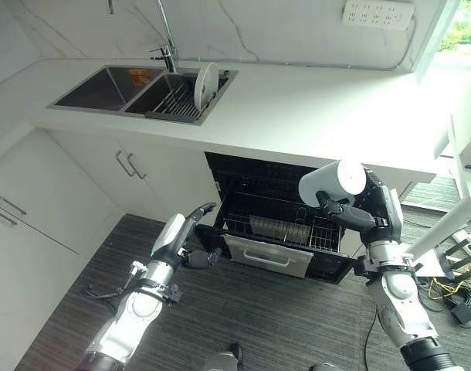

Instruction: Place the dishes in the dishwasher.

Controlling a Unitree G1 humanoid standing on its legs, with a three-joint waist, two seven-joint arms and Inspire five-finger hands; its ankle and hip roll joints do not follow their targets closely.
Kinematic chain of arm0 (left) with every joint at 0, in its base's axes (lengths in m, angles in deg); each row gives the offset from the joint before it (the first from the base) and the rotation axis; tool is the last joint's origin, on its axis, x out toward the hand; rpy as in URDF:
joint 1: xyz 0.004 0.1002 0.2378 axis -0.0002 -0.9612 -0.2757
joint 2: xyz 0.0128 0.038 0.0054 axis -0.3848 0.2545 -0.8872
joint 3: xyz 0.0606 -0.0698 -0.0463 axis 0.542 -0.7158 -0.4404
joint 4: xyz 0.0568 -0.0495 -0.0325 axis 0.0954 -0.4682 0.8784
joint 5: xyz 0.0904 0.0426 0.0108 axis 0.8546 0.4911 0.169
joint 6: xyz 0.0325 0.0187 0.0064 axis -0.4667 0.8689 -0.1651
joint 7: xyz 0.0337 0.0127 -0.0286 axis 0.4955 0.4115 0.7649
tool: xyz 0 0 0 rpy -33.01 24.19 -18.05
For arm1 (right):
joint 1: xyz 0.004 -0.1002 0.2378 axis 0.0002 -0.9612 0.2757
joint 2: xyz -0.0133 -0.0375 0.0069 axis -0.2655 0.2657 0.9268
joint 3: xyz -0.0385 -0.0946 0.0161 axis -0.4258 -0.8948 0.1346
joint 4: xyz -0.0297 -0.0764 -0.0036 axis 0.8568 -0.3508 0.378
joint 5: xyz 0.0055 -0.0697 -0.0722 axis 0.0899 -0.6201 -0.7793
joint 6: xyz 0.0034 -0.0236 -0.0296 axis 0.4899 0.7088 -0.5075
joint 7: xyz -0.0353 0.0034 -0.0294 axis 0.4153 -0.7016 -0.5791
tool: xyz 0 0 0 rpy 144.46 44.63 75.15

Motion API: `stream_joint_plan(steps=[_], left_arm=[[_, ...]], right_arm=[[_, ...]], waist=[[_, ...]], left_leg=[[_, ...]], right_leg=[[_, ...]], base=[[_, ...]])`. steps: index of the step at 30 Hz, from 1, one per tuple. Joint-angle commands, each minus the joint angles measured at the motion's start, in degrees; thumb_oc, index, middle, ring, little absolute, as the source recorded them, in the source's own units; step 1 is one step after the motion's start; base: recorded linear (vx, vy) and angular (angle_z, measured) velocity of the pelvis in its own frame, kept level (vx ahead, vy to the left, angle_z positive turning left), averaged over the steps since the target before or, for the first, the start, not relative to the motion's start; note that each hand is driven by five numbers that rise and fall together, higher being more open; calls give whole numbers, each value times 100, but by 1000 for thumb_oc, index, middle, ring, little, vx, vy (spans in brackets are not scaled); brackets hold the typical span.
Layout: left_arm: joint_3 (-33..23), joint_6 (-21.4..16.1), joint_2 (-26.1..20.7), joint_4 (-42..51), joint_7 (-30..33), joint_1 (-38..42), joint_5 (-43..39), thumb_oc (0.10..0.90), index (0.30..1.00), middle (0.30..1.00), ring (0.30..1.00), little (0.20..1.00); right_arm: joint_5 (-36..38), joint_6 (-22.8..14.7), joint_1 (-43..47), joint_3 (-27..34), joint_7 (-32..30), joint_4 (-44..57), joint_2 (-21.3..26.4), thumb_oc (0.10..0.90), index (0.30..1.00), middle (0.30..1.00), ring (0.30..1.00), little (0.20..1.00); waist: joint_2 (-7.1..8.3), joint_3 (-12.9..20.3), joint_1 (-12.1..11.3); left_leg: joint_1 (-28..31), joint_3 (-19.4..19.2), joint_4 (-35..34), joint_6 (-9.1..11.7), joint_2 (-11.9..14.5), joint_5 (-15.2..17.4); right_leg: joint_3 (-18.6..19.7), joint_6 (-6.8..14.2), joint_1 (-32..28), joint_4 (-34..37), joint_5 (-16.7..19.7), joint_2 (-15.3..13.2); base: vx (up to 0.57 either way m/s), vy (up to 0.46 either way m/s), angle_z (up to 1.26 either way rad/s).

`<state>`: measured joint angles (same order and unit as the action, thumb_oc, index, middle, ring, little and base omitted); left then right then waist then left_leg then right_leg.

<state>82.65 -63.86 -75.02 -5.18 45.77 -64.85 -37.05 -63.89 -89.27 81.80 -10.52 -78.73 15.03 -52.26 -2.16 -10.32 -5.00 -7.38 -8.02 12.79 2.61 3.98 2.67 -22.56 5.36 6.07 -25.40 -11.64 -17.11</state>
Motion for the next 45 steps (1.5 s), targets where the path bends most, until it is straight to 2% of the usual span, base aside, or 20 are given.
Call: stream_joint_plan(steps=[1,7,10,18,21,23,25,31,39,45], left_arm=[[-329,-698,-272,419,597,703,350,800,900,900,900,900],[-274,-745,-471,320,496,738,781,800,900,900,900,900],[-25,-826,-780,5,446,1131,1027,800,900,900,900,900],[529,-916,-1368,-512,164,2384,823,800,900,900,900,900],[710,-997,-1532,-630,232,2784,1114,800,900,900,900,900],[898,-976,-1721,-773,277,3183,1010,800,900,900,900,900],[1054,-901,-1788,-848,298,3528,1019,800,900,900,900,900],[980,-984,-1720,-872,136,3575,1116,800,900,900,900,900],[1034,-911,-1686,-830,-99,3683,1114,800,900,900,900,900],[1095,-746,-1596,-850,-239,3905,1162,800,900,900,900,900]], right_arm=[[-173,-432,878,113,188,111,154,400,300,300,300,300],[-412,-270,953,63,381,-175,265,400,300,300,300,300],[-372,-100,1244,-9,438,-503,506,400,300,300,300,300],[-316,99,2514,-267,633,-1377,1067,400,300,300,300,300],[-249,24,2945,-381,741,-1674,1235,400,300,300,300,300],[-156,-22,3383,-539,800,-1918,1369,400,300,300,300,300],[-47,-102,3758,-628,847,-2190,1518,400,300,300,300,300],[-95,88,4016,-640,944,-2213,1573,400,300,300,300,300],[-157,158,4251,-728,1115,-2193,1422,400,300,300,300,300],[-304,439,4447,-812,955,-2276,1201,400,300,300,300,300]], waist=[[138,99,-27],[99,106,-20],[52,-8,5],[-79,-515,72],[-116,-704,60],[-155,-888,56],[-205,-1070,50],[-276,-1282,36],[-344,-1423,16],[-414,-1585,2]], left_leg=[[247,-333,440,-157,40,1030],[325,-367,440,-172,11,1046],[288,-345,440,-166,-15,981],[-135,-261,440,-116,-81,816],[-323,-268,440,-106,-86,771],[-447,-284,440,-98,-79,750],[-604,-238,440,-90,-89,678],[-776,-94,440,-83,-127,570],[-888,-49,440,-101,-149,511],[-1022,-11,440,-143,-231,451]], right_leg=[[433,538,-232,822,256,-30],[491,603,-233,822,307,-97],[519,613,-232,822,345,-80],[622,595,106,822,402,-35],[616,602,282,822,436,-60],[580,609,387,822,447,-64],[565,526,476,822,432,31],[557,349,597,822,411,266],[576,304,731,822,473,346],[634,292,939,680,487,366]], base=[[68,10,5],[92,5,0],[43,-6,-2],[-78,-10,0],[-158,-3,-3],[-153,14,-4],[-90,13,-7],[10,-3,5],[17,-4,4],[-18,42,1]])
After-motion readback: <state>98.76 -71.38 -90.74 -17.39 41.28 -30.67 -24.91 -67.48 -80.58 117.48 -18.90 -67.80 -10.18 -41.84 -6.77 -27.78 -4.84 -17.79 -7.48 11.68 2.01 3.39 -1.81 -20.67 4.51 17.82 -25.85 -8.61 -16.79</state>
